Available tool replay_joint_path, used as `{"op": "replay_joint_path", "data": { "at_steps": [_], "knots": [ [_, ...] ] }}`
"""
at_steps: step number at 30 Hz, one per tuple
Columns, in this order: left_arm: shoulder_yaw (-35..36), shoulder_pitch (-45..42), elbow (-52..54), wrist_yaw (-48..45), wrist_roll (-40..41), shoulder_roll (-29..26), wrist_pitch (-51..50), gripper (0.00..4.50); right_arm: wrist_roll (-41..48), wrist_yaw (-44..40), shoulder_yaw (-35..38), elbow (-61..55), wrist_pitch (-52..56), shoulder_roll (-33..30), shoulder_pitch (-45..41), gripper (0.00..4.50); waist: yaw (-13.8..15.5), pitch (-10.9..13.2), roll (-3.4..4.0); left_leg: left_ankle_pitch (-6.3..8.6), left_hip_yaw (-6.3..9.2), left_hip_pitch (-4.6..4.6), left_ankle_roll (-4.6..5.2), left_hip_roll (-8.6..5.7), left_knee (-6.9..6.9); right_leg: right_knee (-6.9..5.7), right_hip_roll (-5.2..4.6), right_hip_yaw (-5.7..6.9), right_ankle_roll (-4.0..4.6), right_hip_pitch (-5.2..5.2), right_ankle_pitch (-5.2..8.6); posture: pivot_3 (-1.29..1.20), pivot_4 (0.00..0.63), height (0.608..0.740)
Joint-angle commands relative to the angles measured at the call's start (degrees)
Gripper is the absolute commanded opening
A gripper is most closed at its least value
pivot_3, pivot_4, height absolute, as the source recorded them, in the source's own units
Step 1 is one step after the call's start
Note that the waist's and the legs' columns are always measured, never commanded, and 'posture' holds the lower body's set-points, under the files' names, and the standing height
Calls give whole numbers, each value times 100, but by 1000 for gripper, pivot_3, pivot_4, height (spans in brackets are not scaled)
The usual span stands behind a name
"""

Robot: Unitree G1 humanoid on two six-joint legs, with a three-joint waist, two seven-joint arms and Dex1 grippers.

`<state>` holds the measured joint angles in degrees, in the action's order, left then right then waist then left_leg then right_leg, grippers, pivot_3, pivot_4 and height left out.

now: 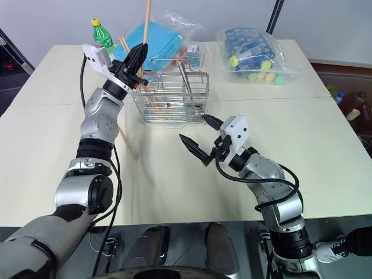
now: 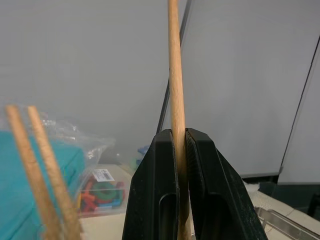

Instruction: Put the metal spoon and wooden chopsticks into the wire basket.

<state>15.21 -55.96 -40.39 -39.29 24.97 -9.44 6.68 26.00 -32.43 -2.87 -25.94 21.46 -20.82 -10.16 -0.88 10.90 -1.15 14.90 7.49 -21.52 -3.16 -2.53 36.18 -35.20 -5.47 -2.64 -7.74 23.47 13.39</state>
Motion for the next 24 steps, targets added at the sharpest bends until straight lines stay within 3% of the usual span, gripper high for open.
{"op": "replay_joint_path", "data": {
  "at_steps": [1,5,8,15,24],
  "knots": [
    [-52,-77,118,68,-85,18,177,10,52,5,18,-289,-118,52,-64,4500,1,0,0,0,0,0,0,0,0,0,0,0,0,0,0,0,150,740],
    [-58,-60,136,71,-74,32,157,10,55,3,23,-278,-119,53,-80,4500,1,0,0,0,0,0,0,0,0,0,0,0,0,0,0,0,150,740],
    [-58,-47,161,36,-32,41,93,1125,53,-2,28,-279,-118,44,-83,4500,3,0,0,0,0,0,0,0,0,0,0,0,0,0,0,0,150,740],
    [-30,-21,389,-44,102,66,-62,4477,52,-6,25,-262,-109,41,-112,4500,0,0,0,0,0,0,0,0,1,-1,0,0,0,-1,0,0,150,740],
    [279,-231,1399,356,675,-198,-867,4477,93,-126,65,-235,-75,-64,-125,4500,-21,0,0,0,1,1,0,0,0,-2,0,0,0,0,0,0,150,740]
  ]
}}
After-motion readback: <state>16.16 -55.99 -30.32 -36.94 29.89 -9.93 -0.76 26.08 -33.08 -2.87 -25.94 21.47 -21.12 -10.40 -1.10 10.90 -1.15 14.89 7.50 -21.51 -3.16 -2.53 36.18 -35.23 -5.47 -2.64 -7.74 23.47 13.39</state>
